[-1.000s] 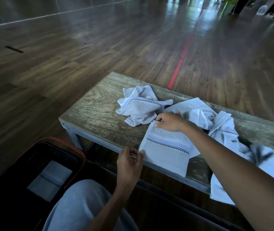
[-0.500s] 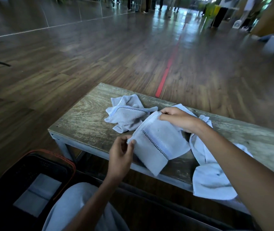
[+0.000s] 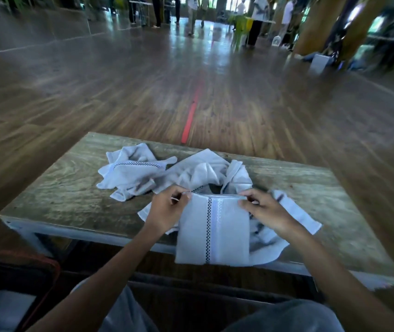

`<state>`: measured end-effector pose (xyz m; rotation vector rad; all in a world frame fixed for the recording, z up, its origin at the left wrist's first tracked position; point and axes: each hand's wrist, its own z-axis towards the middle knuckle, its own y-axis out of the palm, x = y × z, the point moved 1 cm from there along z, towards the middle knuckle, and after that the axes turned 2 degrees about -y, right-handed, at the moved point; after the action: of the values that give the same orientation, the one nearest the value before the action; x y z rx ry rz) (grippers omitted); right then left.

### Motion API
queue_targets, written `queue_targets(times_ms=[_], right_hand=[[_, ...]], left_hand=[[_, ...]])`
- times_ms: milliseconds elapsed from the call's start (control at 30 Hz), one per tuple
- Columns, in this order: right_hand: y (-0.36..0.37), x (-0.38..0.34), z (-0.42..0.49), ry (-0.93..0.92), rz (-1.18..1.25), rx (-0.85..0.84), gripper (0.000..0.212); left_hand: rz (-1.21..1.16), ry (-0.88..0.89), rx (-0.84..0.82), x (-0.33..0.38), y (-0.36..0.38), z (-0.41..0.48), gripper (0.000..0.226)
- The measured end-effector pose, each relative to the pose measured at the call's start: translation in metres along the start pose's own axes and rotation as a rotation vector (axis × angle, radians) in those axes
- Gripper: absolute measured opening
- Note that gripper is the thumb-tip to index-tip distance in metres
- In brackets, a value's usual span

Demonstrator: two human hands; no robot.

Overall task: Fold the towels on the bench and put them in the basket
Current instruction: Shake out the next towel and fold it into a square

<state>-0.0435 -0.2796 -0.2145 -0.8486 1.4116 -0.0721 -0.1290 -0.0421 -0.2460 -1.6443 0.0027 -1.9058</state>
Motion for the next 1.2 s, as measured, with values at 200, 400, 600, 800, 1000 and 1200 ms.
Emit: queue_targets(times_ms=[200,400,600,800,1000,1200], right_hand=[[0.023,0.042,0.011,-0.036,-0.156,0.172,0.024],[0.035,0.051,0.016,-0.062,-0.3,0.277,0.01],[0.028,0.042,0.023,-0.031,-0.227,0.275,0.006],[0.024,0.042,0.03,-0.03,-0.184,0.274,0.005],[0.035,0.047,0.036,-0.052,-0.381,0.296,0.01],[0.051,0.028,0.023,-0.427,-0.804,0.316,0.012]], left_hand=[[0.143,0.008,-0.049,-0.022,0.027,0.002,0.011],[0.319,0.078,-0.056,-0.032,0.021,0.007,0.005],[0.247,0.014,-0.063,-0.035,0.02,0.014,0.002],[0.289,-0.001,-0.016,-0.033,0.024,0.019,0.005],[0.42,0.014,0.01,-0.033,0.028,0.024,0.009],[0.417,0.015,0.058,-0.033,0.028,0.024,0.011]])
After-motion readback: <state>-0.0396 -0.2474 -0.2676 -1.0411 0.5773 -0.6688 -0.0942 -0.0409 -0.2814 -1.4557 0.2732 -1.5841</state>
